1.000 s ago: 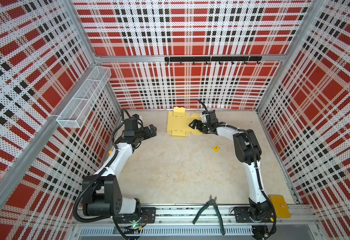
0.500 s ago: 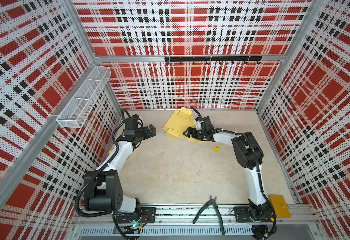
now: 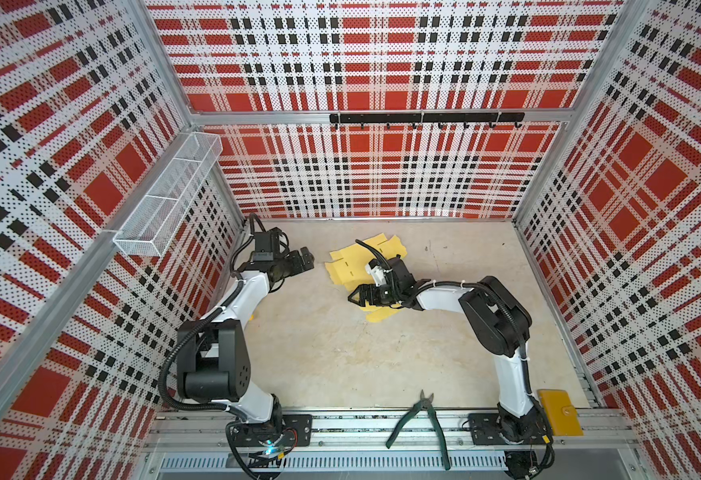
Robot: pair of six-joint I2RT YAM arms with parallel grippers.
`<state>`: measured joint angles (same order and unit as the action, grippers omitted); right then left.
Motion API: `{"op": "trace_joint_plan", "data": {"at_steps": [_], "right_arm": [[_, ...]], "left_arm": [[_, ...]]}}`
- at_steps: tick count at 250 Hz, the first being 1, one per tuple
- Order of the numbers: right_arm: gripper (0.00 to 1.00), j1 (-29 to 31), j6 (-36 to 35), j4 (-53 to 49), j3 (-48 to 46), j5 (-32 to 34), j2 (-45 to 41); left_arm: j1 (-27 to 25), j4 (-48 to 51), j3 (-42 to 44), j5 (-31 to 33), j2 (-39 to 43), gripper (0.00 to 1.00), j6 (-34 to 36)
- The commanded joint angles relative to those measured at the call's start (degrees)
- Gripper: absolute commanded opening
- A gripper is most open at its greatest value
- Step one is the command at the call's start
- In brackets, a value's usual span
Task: Fold the paper box
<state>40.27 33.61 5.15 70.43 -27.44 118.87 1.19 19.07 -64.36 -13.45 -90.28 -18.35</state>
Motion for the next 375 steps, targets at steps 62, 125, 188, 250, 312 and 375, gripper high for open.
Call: {"op": "trace_joint_plan", "data": {"at_steps": [62,125,188,250,312,375], "right_arm": [[0.92,5.0,1.8,-7.0,-14.3,-1.3,-8.6],[0.94,4.2,-2.9,-14.3,-14.0,0.7,-18.3],[0.90,-0.7,1.2,-10.6,-17.4,2.6,-20.0],[0.87,-1.9,3.7,-5.6,-20.3,1.0,-17.0],[0.86,-3.0,3.1,-5.3,-20.6,0.5,-15.8],[0.86,-4.3,-0.2,-8.6,-19.6,-1.6,-16.3]], "left_arm": [[-1.2,3.1,-3.8,1.5,-4.3,1.00,3.6],[-3.3,8.0,-10.4,-0.4,-11.9,1.00,6.0],[-6.7,14.2,-17.8,-8.2,-21.1,0.99,10.5],[-7.6,17.5,-21.4,-11.5,-27.5,0.98,11.6],[-8.2,15.9,-19.4,-16.4,-27.8,0.91,11.0],[-8.5,17.6,-21.3,-18.7,-29.2,0.78,10.7]]}}
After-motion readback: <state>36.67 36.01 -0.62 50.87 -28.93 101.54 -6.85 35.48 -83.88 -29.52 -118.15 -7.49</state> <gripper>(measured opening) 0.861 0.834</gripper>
